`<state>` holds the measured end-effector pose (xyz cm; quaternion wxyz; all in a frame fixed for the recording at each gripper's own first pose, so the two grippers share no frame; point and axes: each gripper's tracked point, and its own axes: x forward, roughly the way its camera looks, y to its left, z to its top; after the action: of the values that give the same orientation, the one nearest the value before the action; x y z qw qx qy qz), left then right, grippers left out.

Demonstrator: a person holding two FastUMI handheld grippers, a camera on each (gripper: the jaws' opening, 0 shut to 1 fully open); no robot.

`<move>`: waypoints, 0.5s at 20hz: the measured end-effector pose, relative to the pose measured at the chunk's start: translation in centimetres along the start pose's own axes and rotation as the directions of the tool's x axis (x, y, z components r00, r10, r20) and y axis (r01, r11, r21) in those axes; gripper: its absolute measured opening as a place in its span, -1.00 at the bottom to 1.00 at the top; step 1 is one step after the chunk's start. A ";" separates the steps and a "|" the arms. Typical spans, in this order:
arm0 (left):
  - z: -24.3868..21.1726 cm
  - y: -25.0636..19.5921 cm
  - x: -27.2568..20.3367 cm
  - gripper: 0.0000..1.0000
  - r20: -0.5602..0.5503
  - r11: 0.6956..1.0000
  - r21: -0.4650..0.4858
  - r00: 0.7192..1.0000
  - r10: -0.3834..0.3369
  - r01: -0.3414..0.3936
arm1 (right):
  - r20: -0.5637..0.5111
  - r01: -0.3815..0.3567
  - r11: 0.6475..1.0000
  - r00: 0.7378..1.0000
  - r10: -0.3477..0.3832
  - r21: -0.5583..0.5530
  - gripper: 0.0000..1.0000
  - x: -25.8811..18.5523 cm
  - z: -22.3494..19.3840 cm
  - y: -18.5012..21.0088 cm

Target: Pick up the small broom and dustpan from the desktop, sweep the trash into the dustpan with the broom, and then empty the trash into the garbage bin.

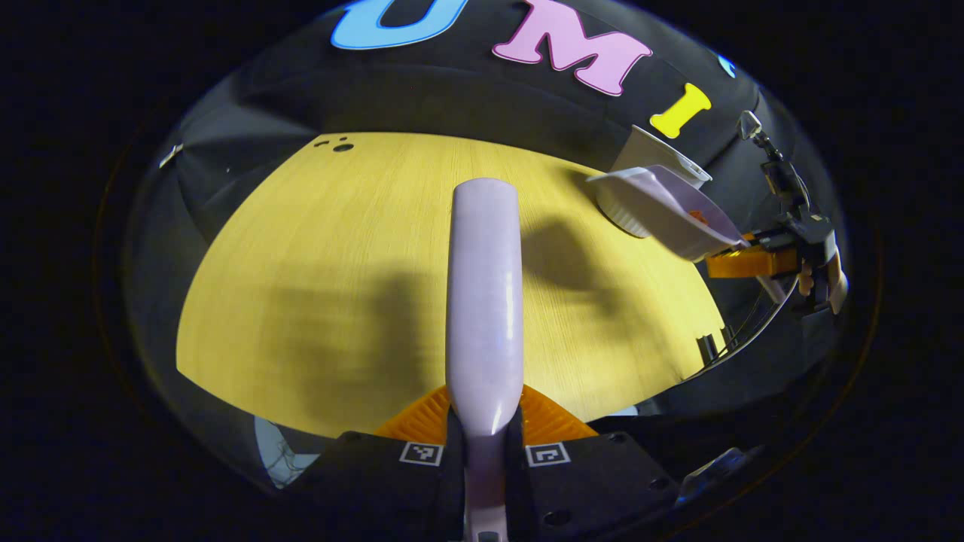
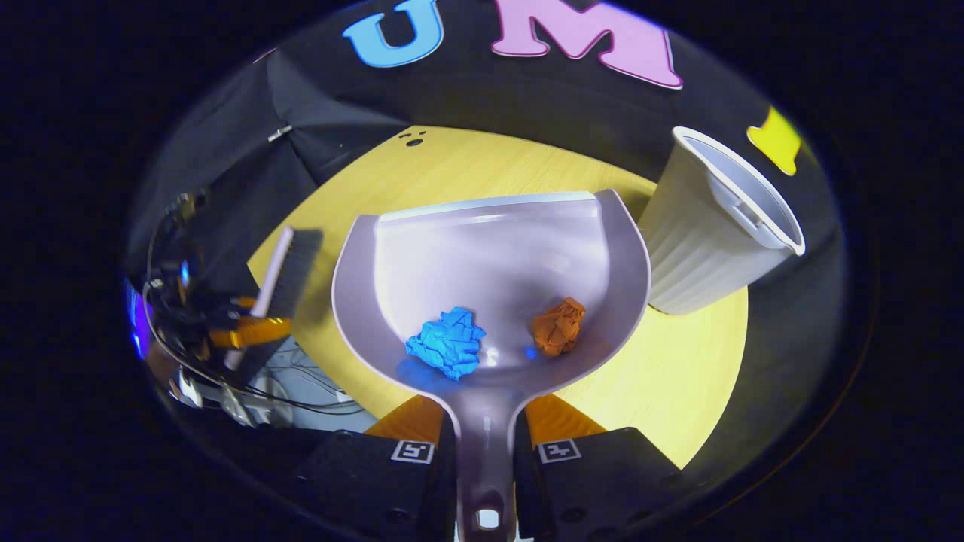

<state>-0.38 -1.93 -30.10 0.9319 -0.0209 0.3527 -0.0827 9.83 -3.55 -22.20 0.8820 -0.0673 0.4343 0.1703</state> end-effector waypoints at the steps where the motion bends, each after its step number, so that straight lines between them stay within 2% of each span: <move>1: -0.8 0.1 -0.1 -0.49 0.000 1.000 -0.013 1.000 0.001 -0.001 | 0.001 0.001 1.000 1.000 -0.001 0.007 -0.30 -0.5 0.7 -0.3; 6: -1.8 0.7 -0.9 -0.51 0.001 0.999 -0.027 1.000 0.023 -0.023 | 0.060 0.000 0.999 0.998 -0.003 0.054 -0.30 -6.6 6.2 -0.6; 10: -1.2 1.7 -1.1 -0.48 0.009 0.998 -0.044 0.999 0.038 -0.038 | 0.111 0.018 0.994 0.993 -0.030 0.103 -0.30 -10.1 9.2 -5.2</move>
<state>-1.77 -0.03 -30.40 0.9343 -0.0349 0.3502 -0.0572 12.81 -8.35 -8.74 0.9094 -0.0177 0.3911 0.1406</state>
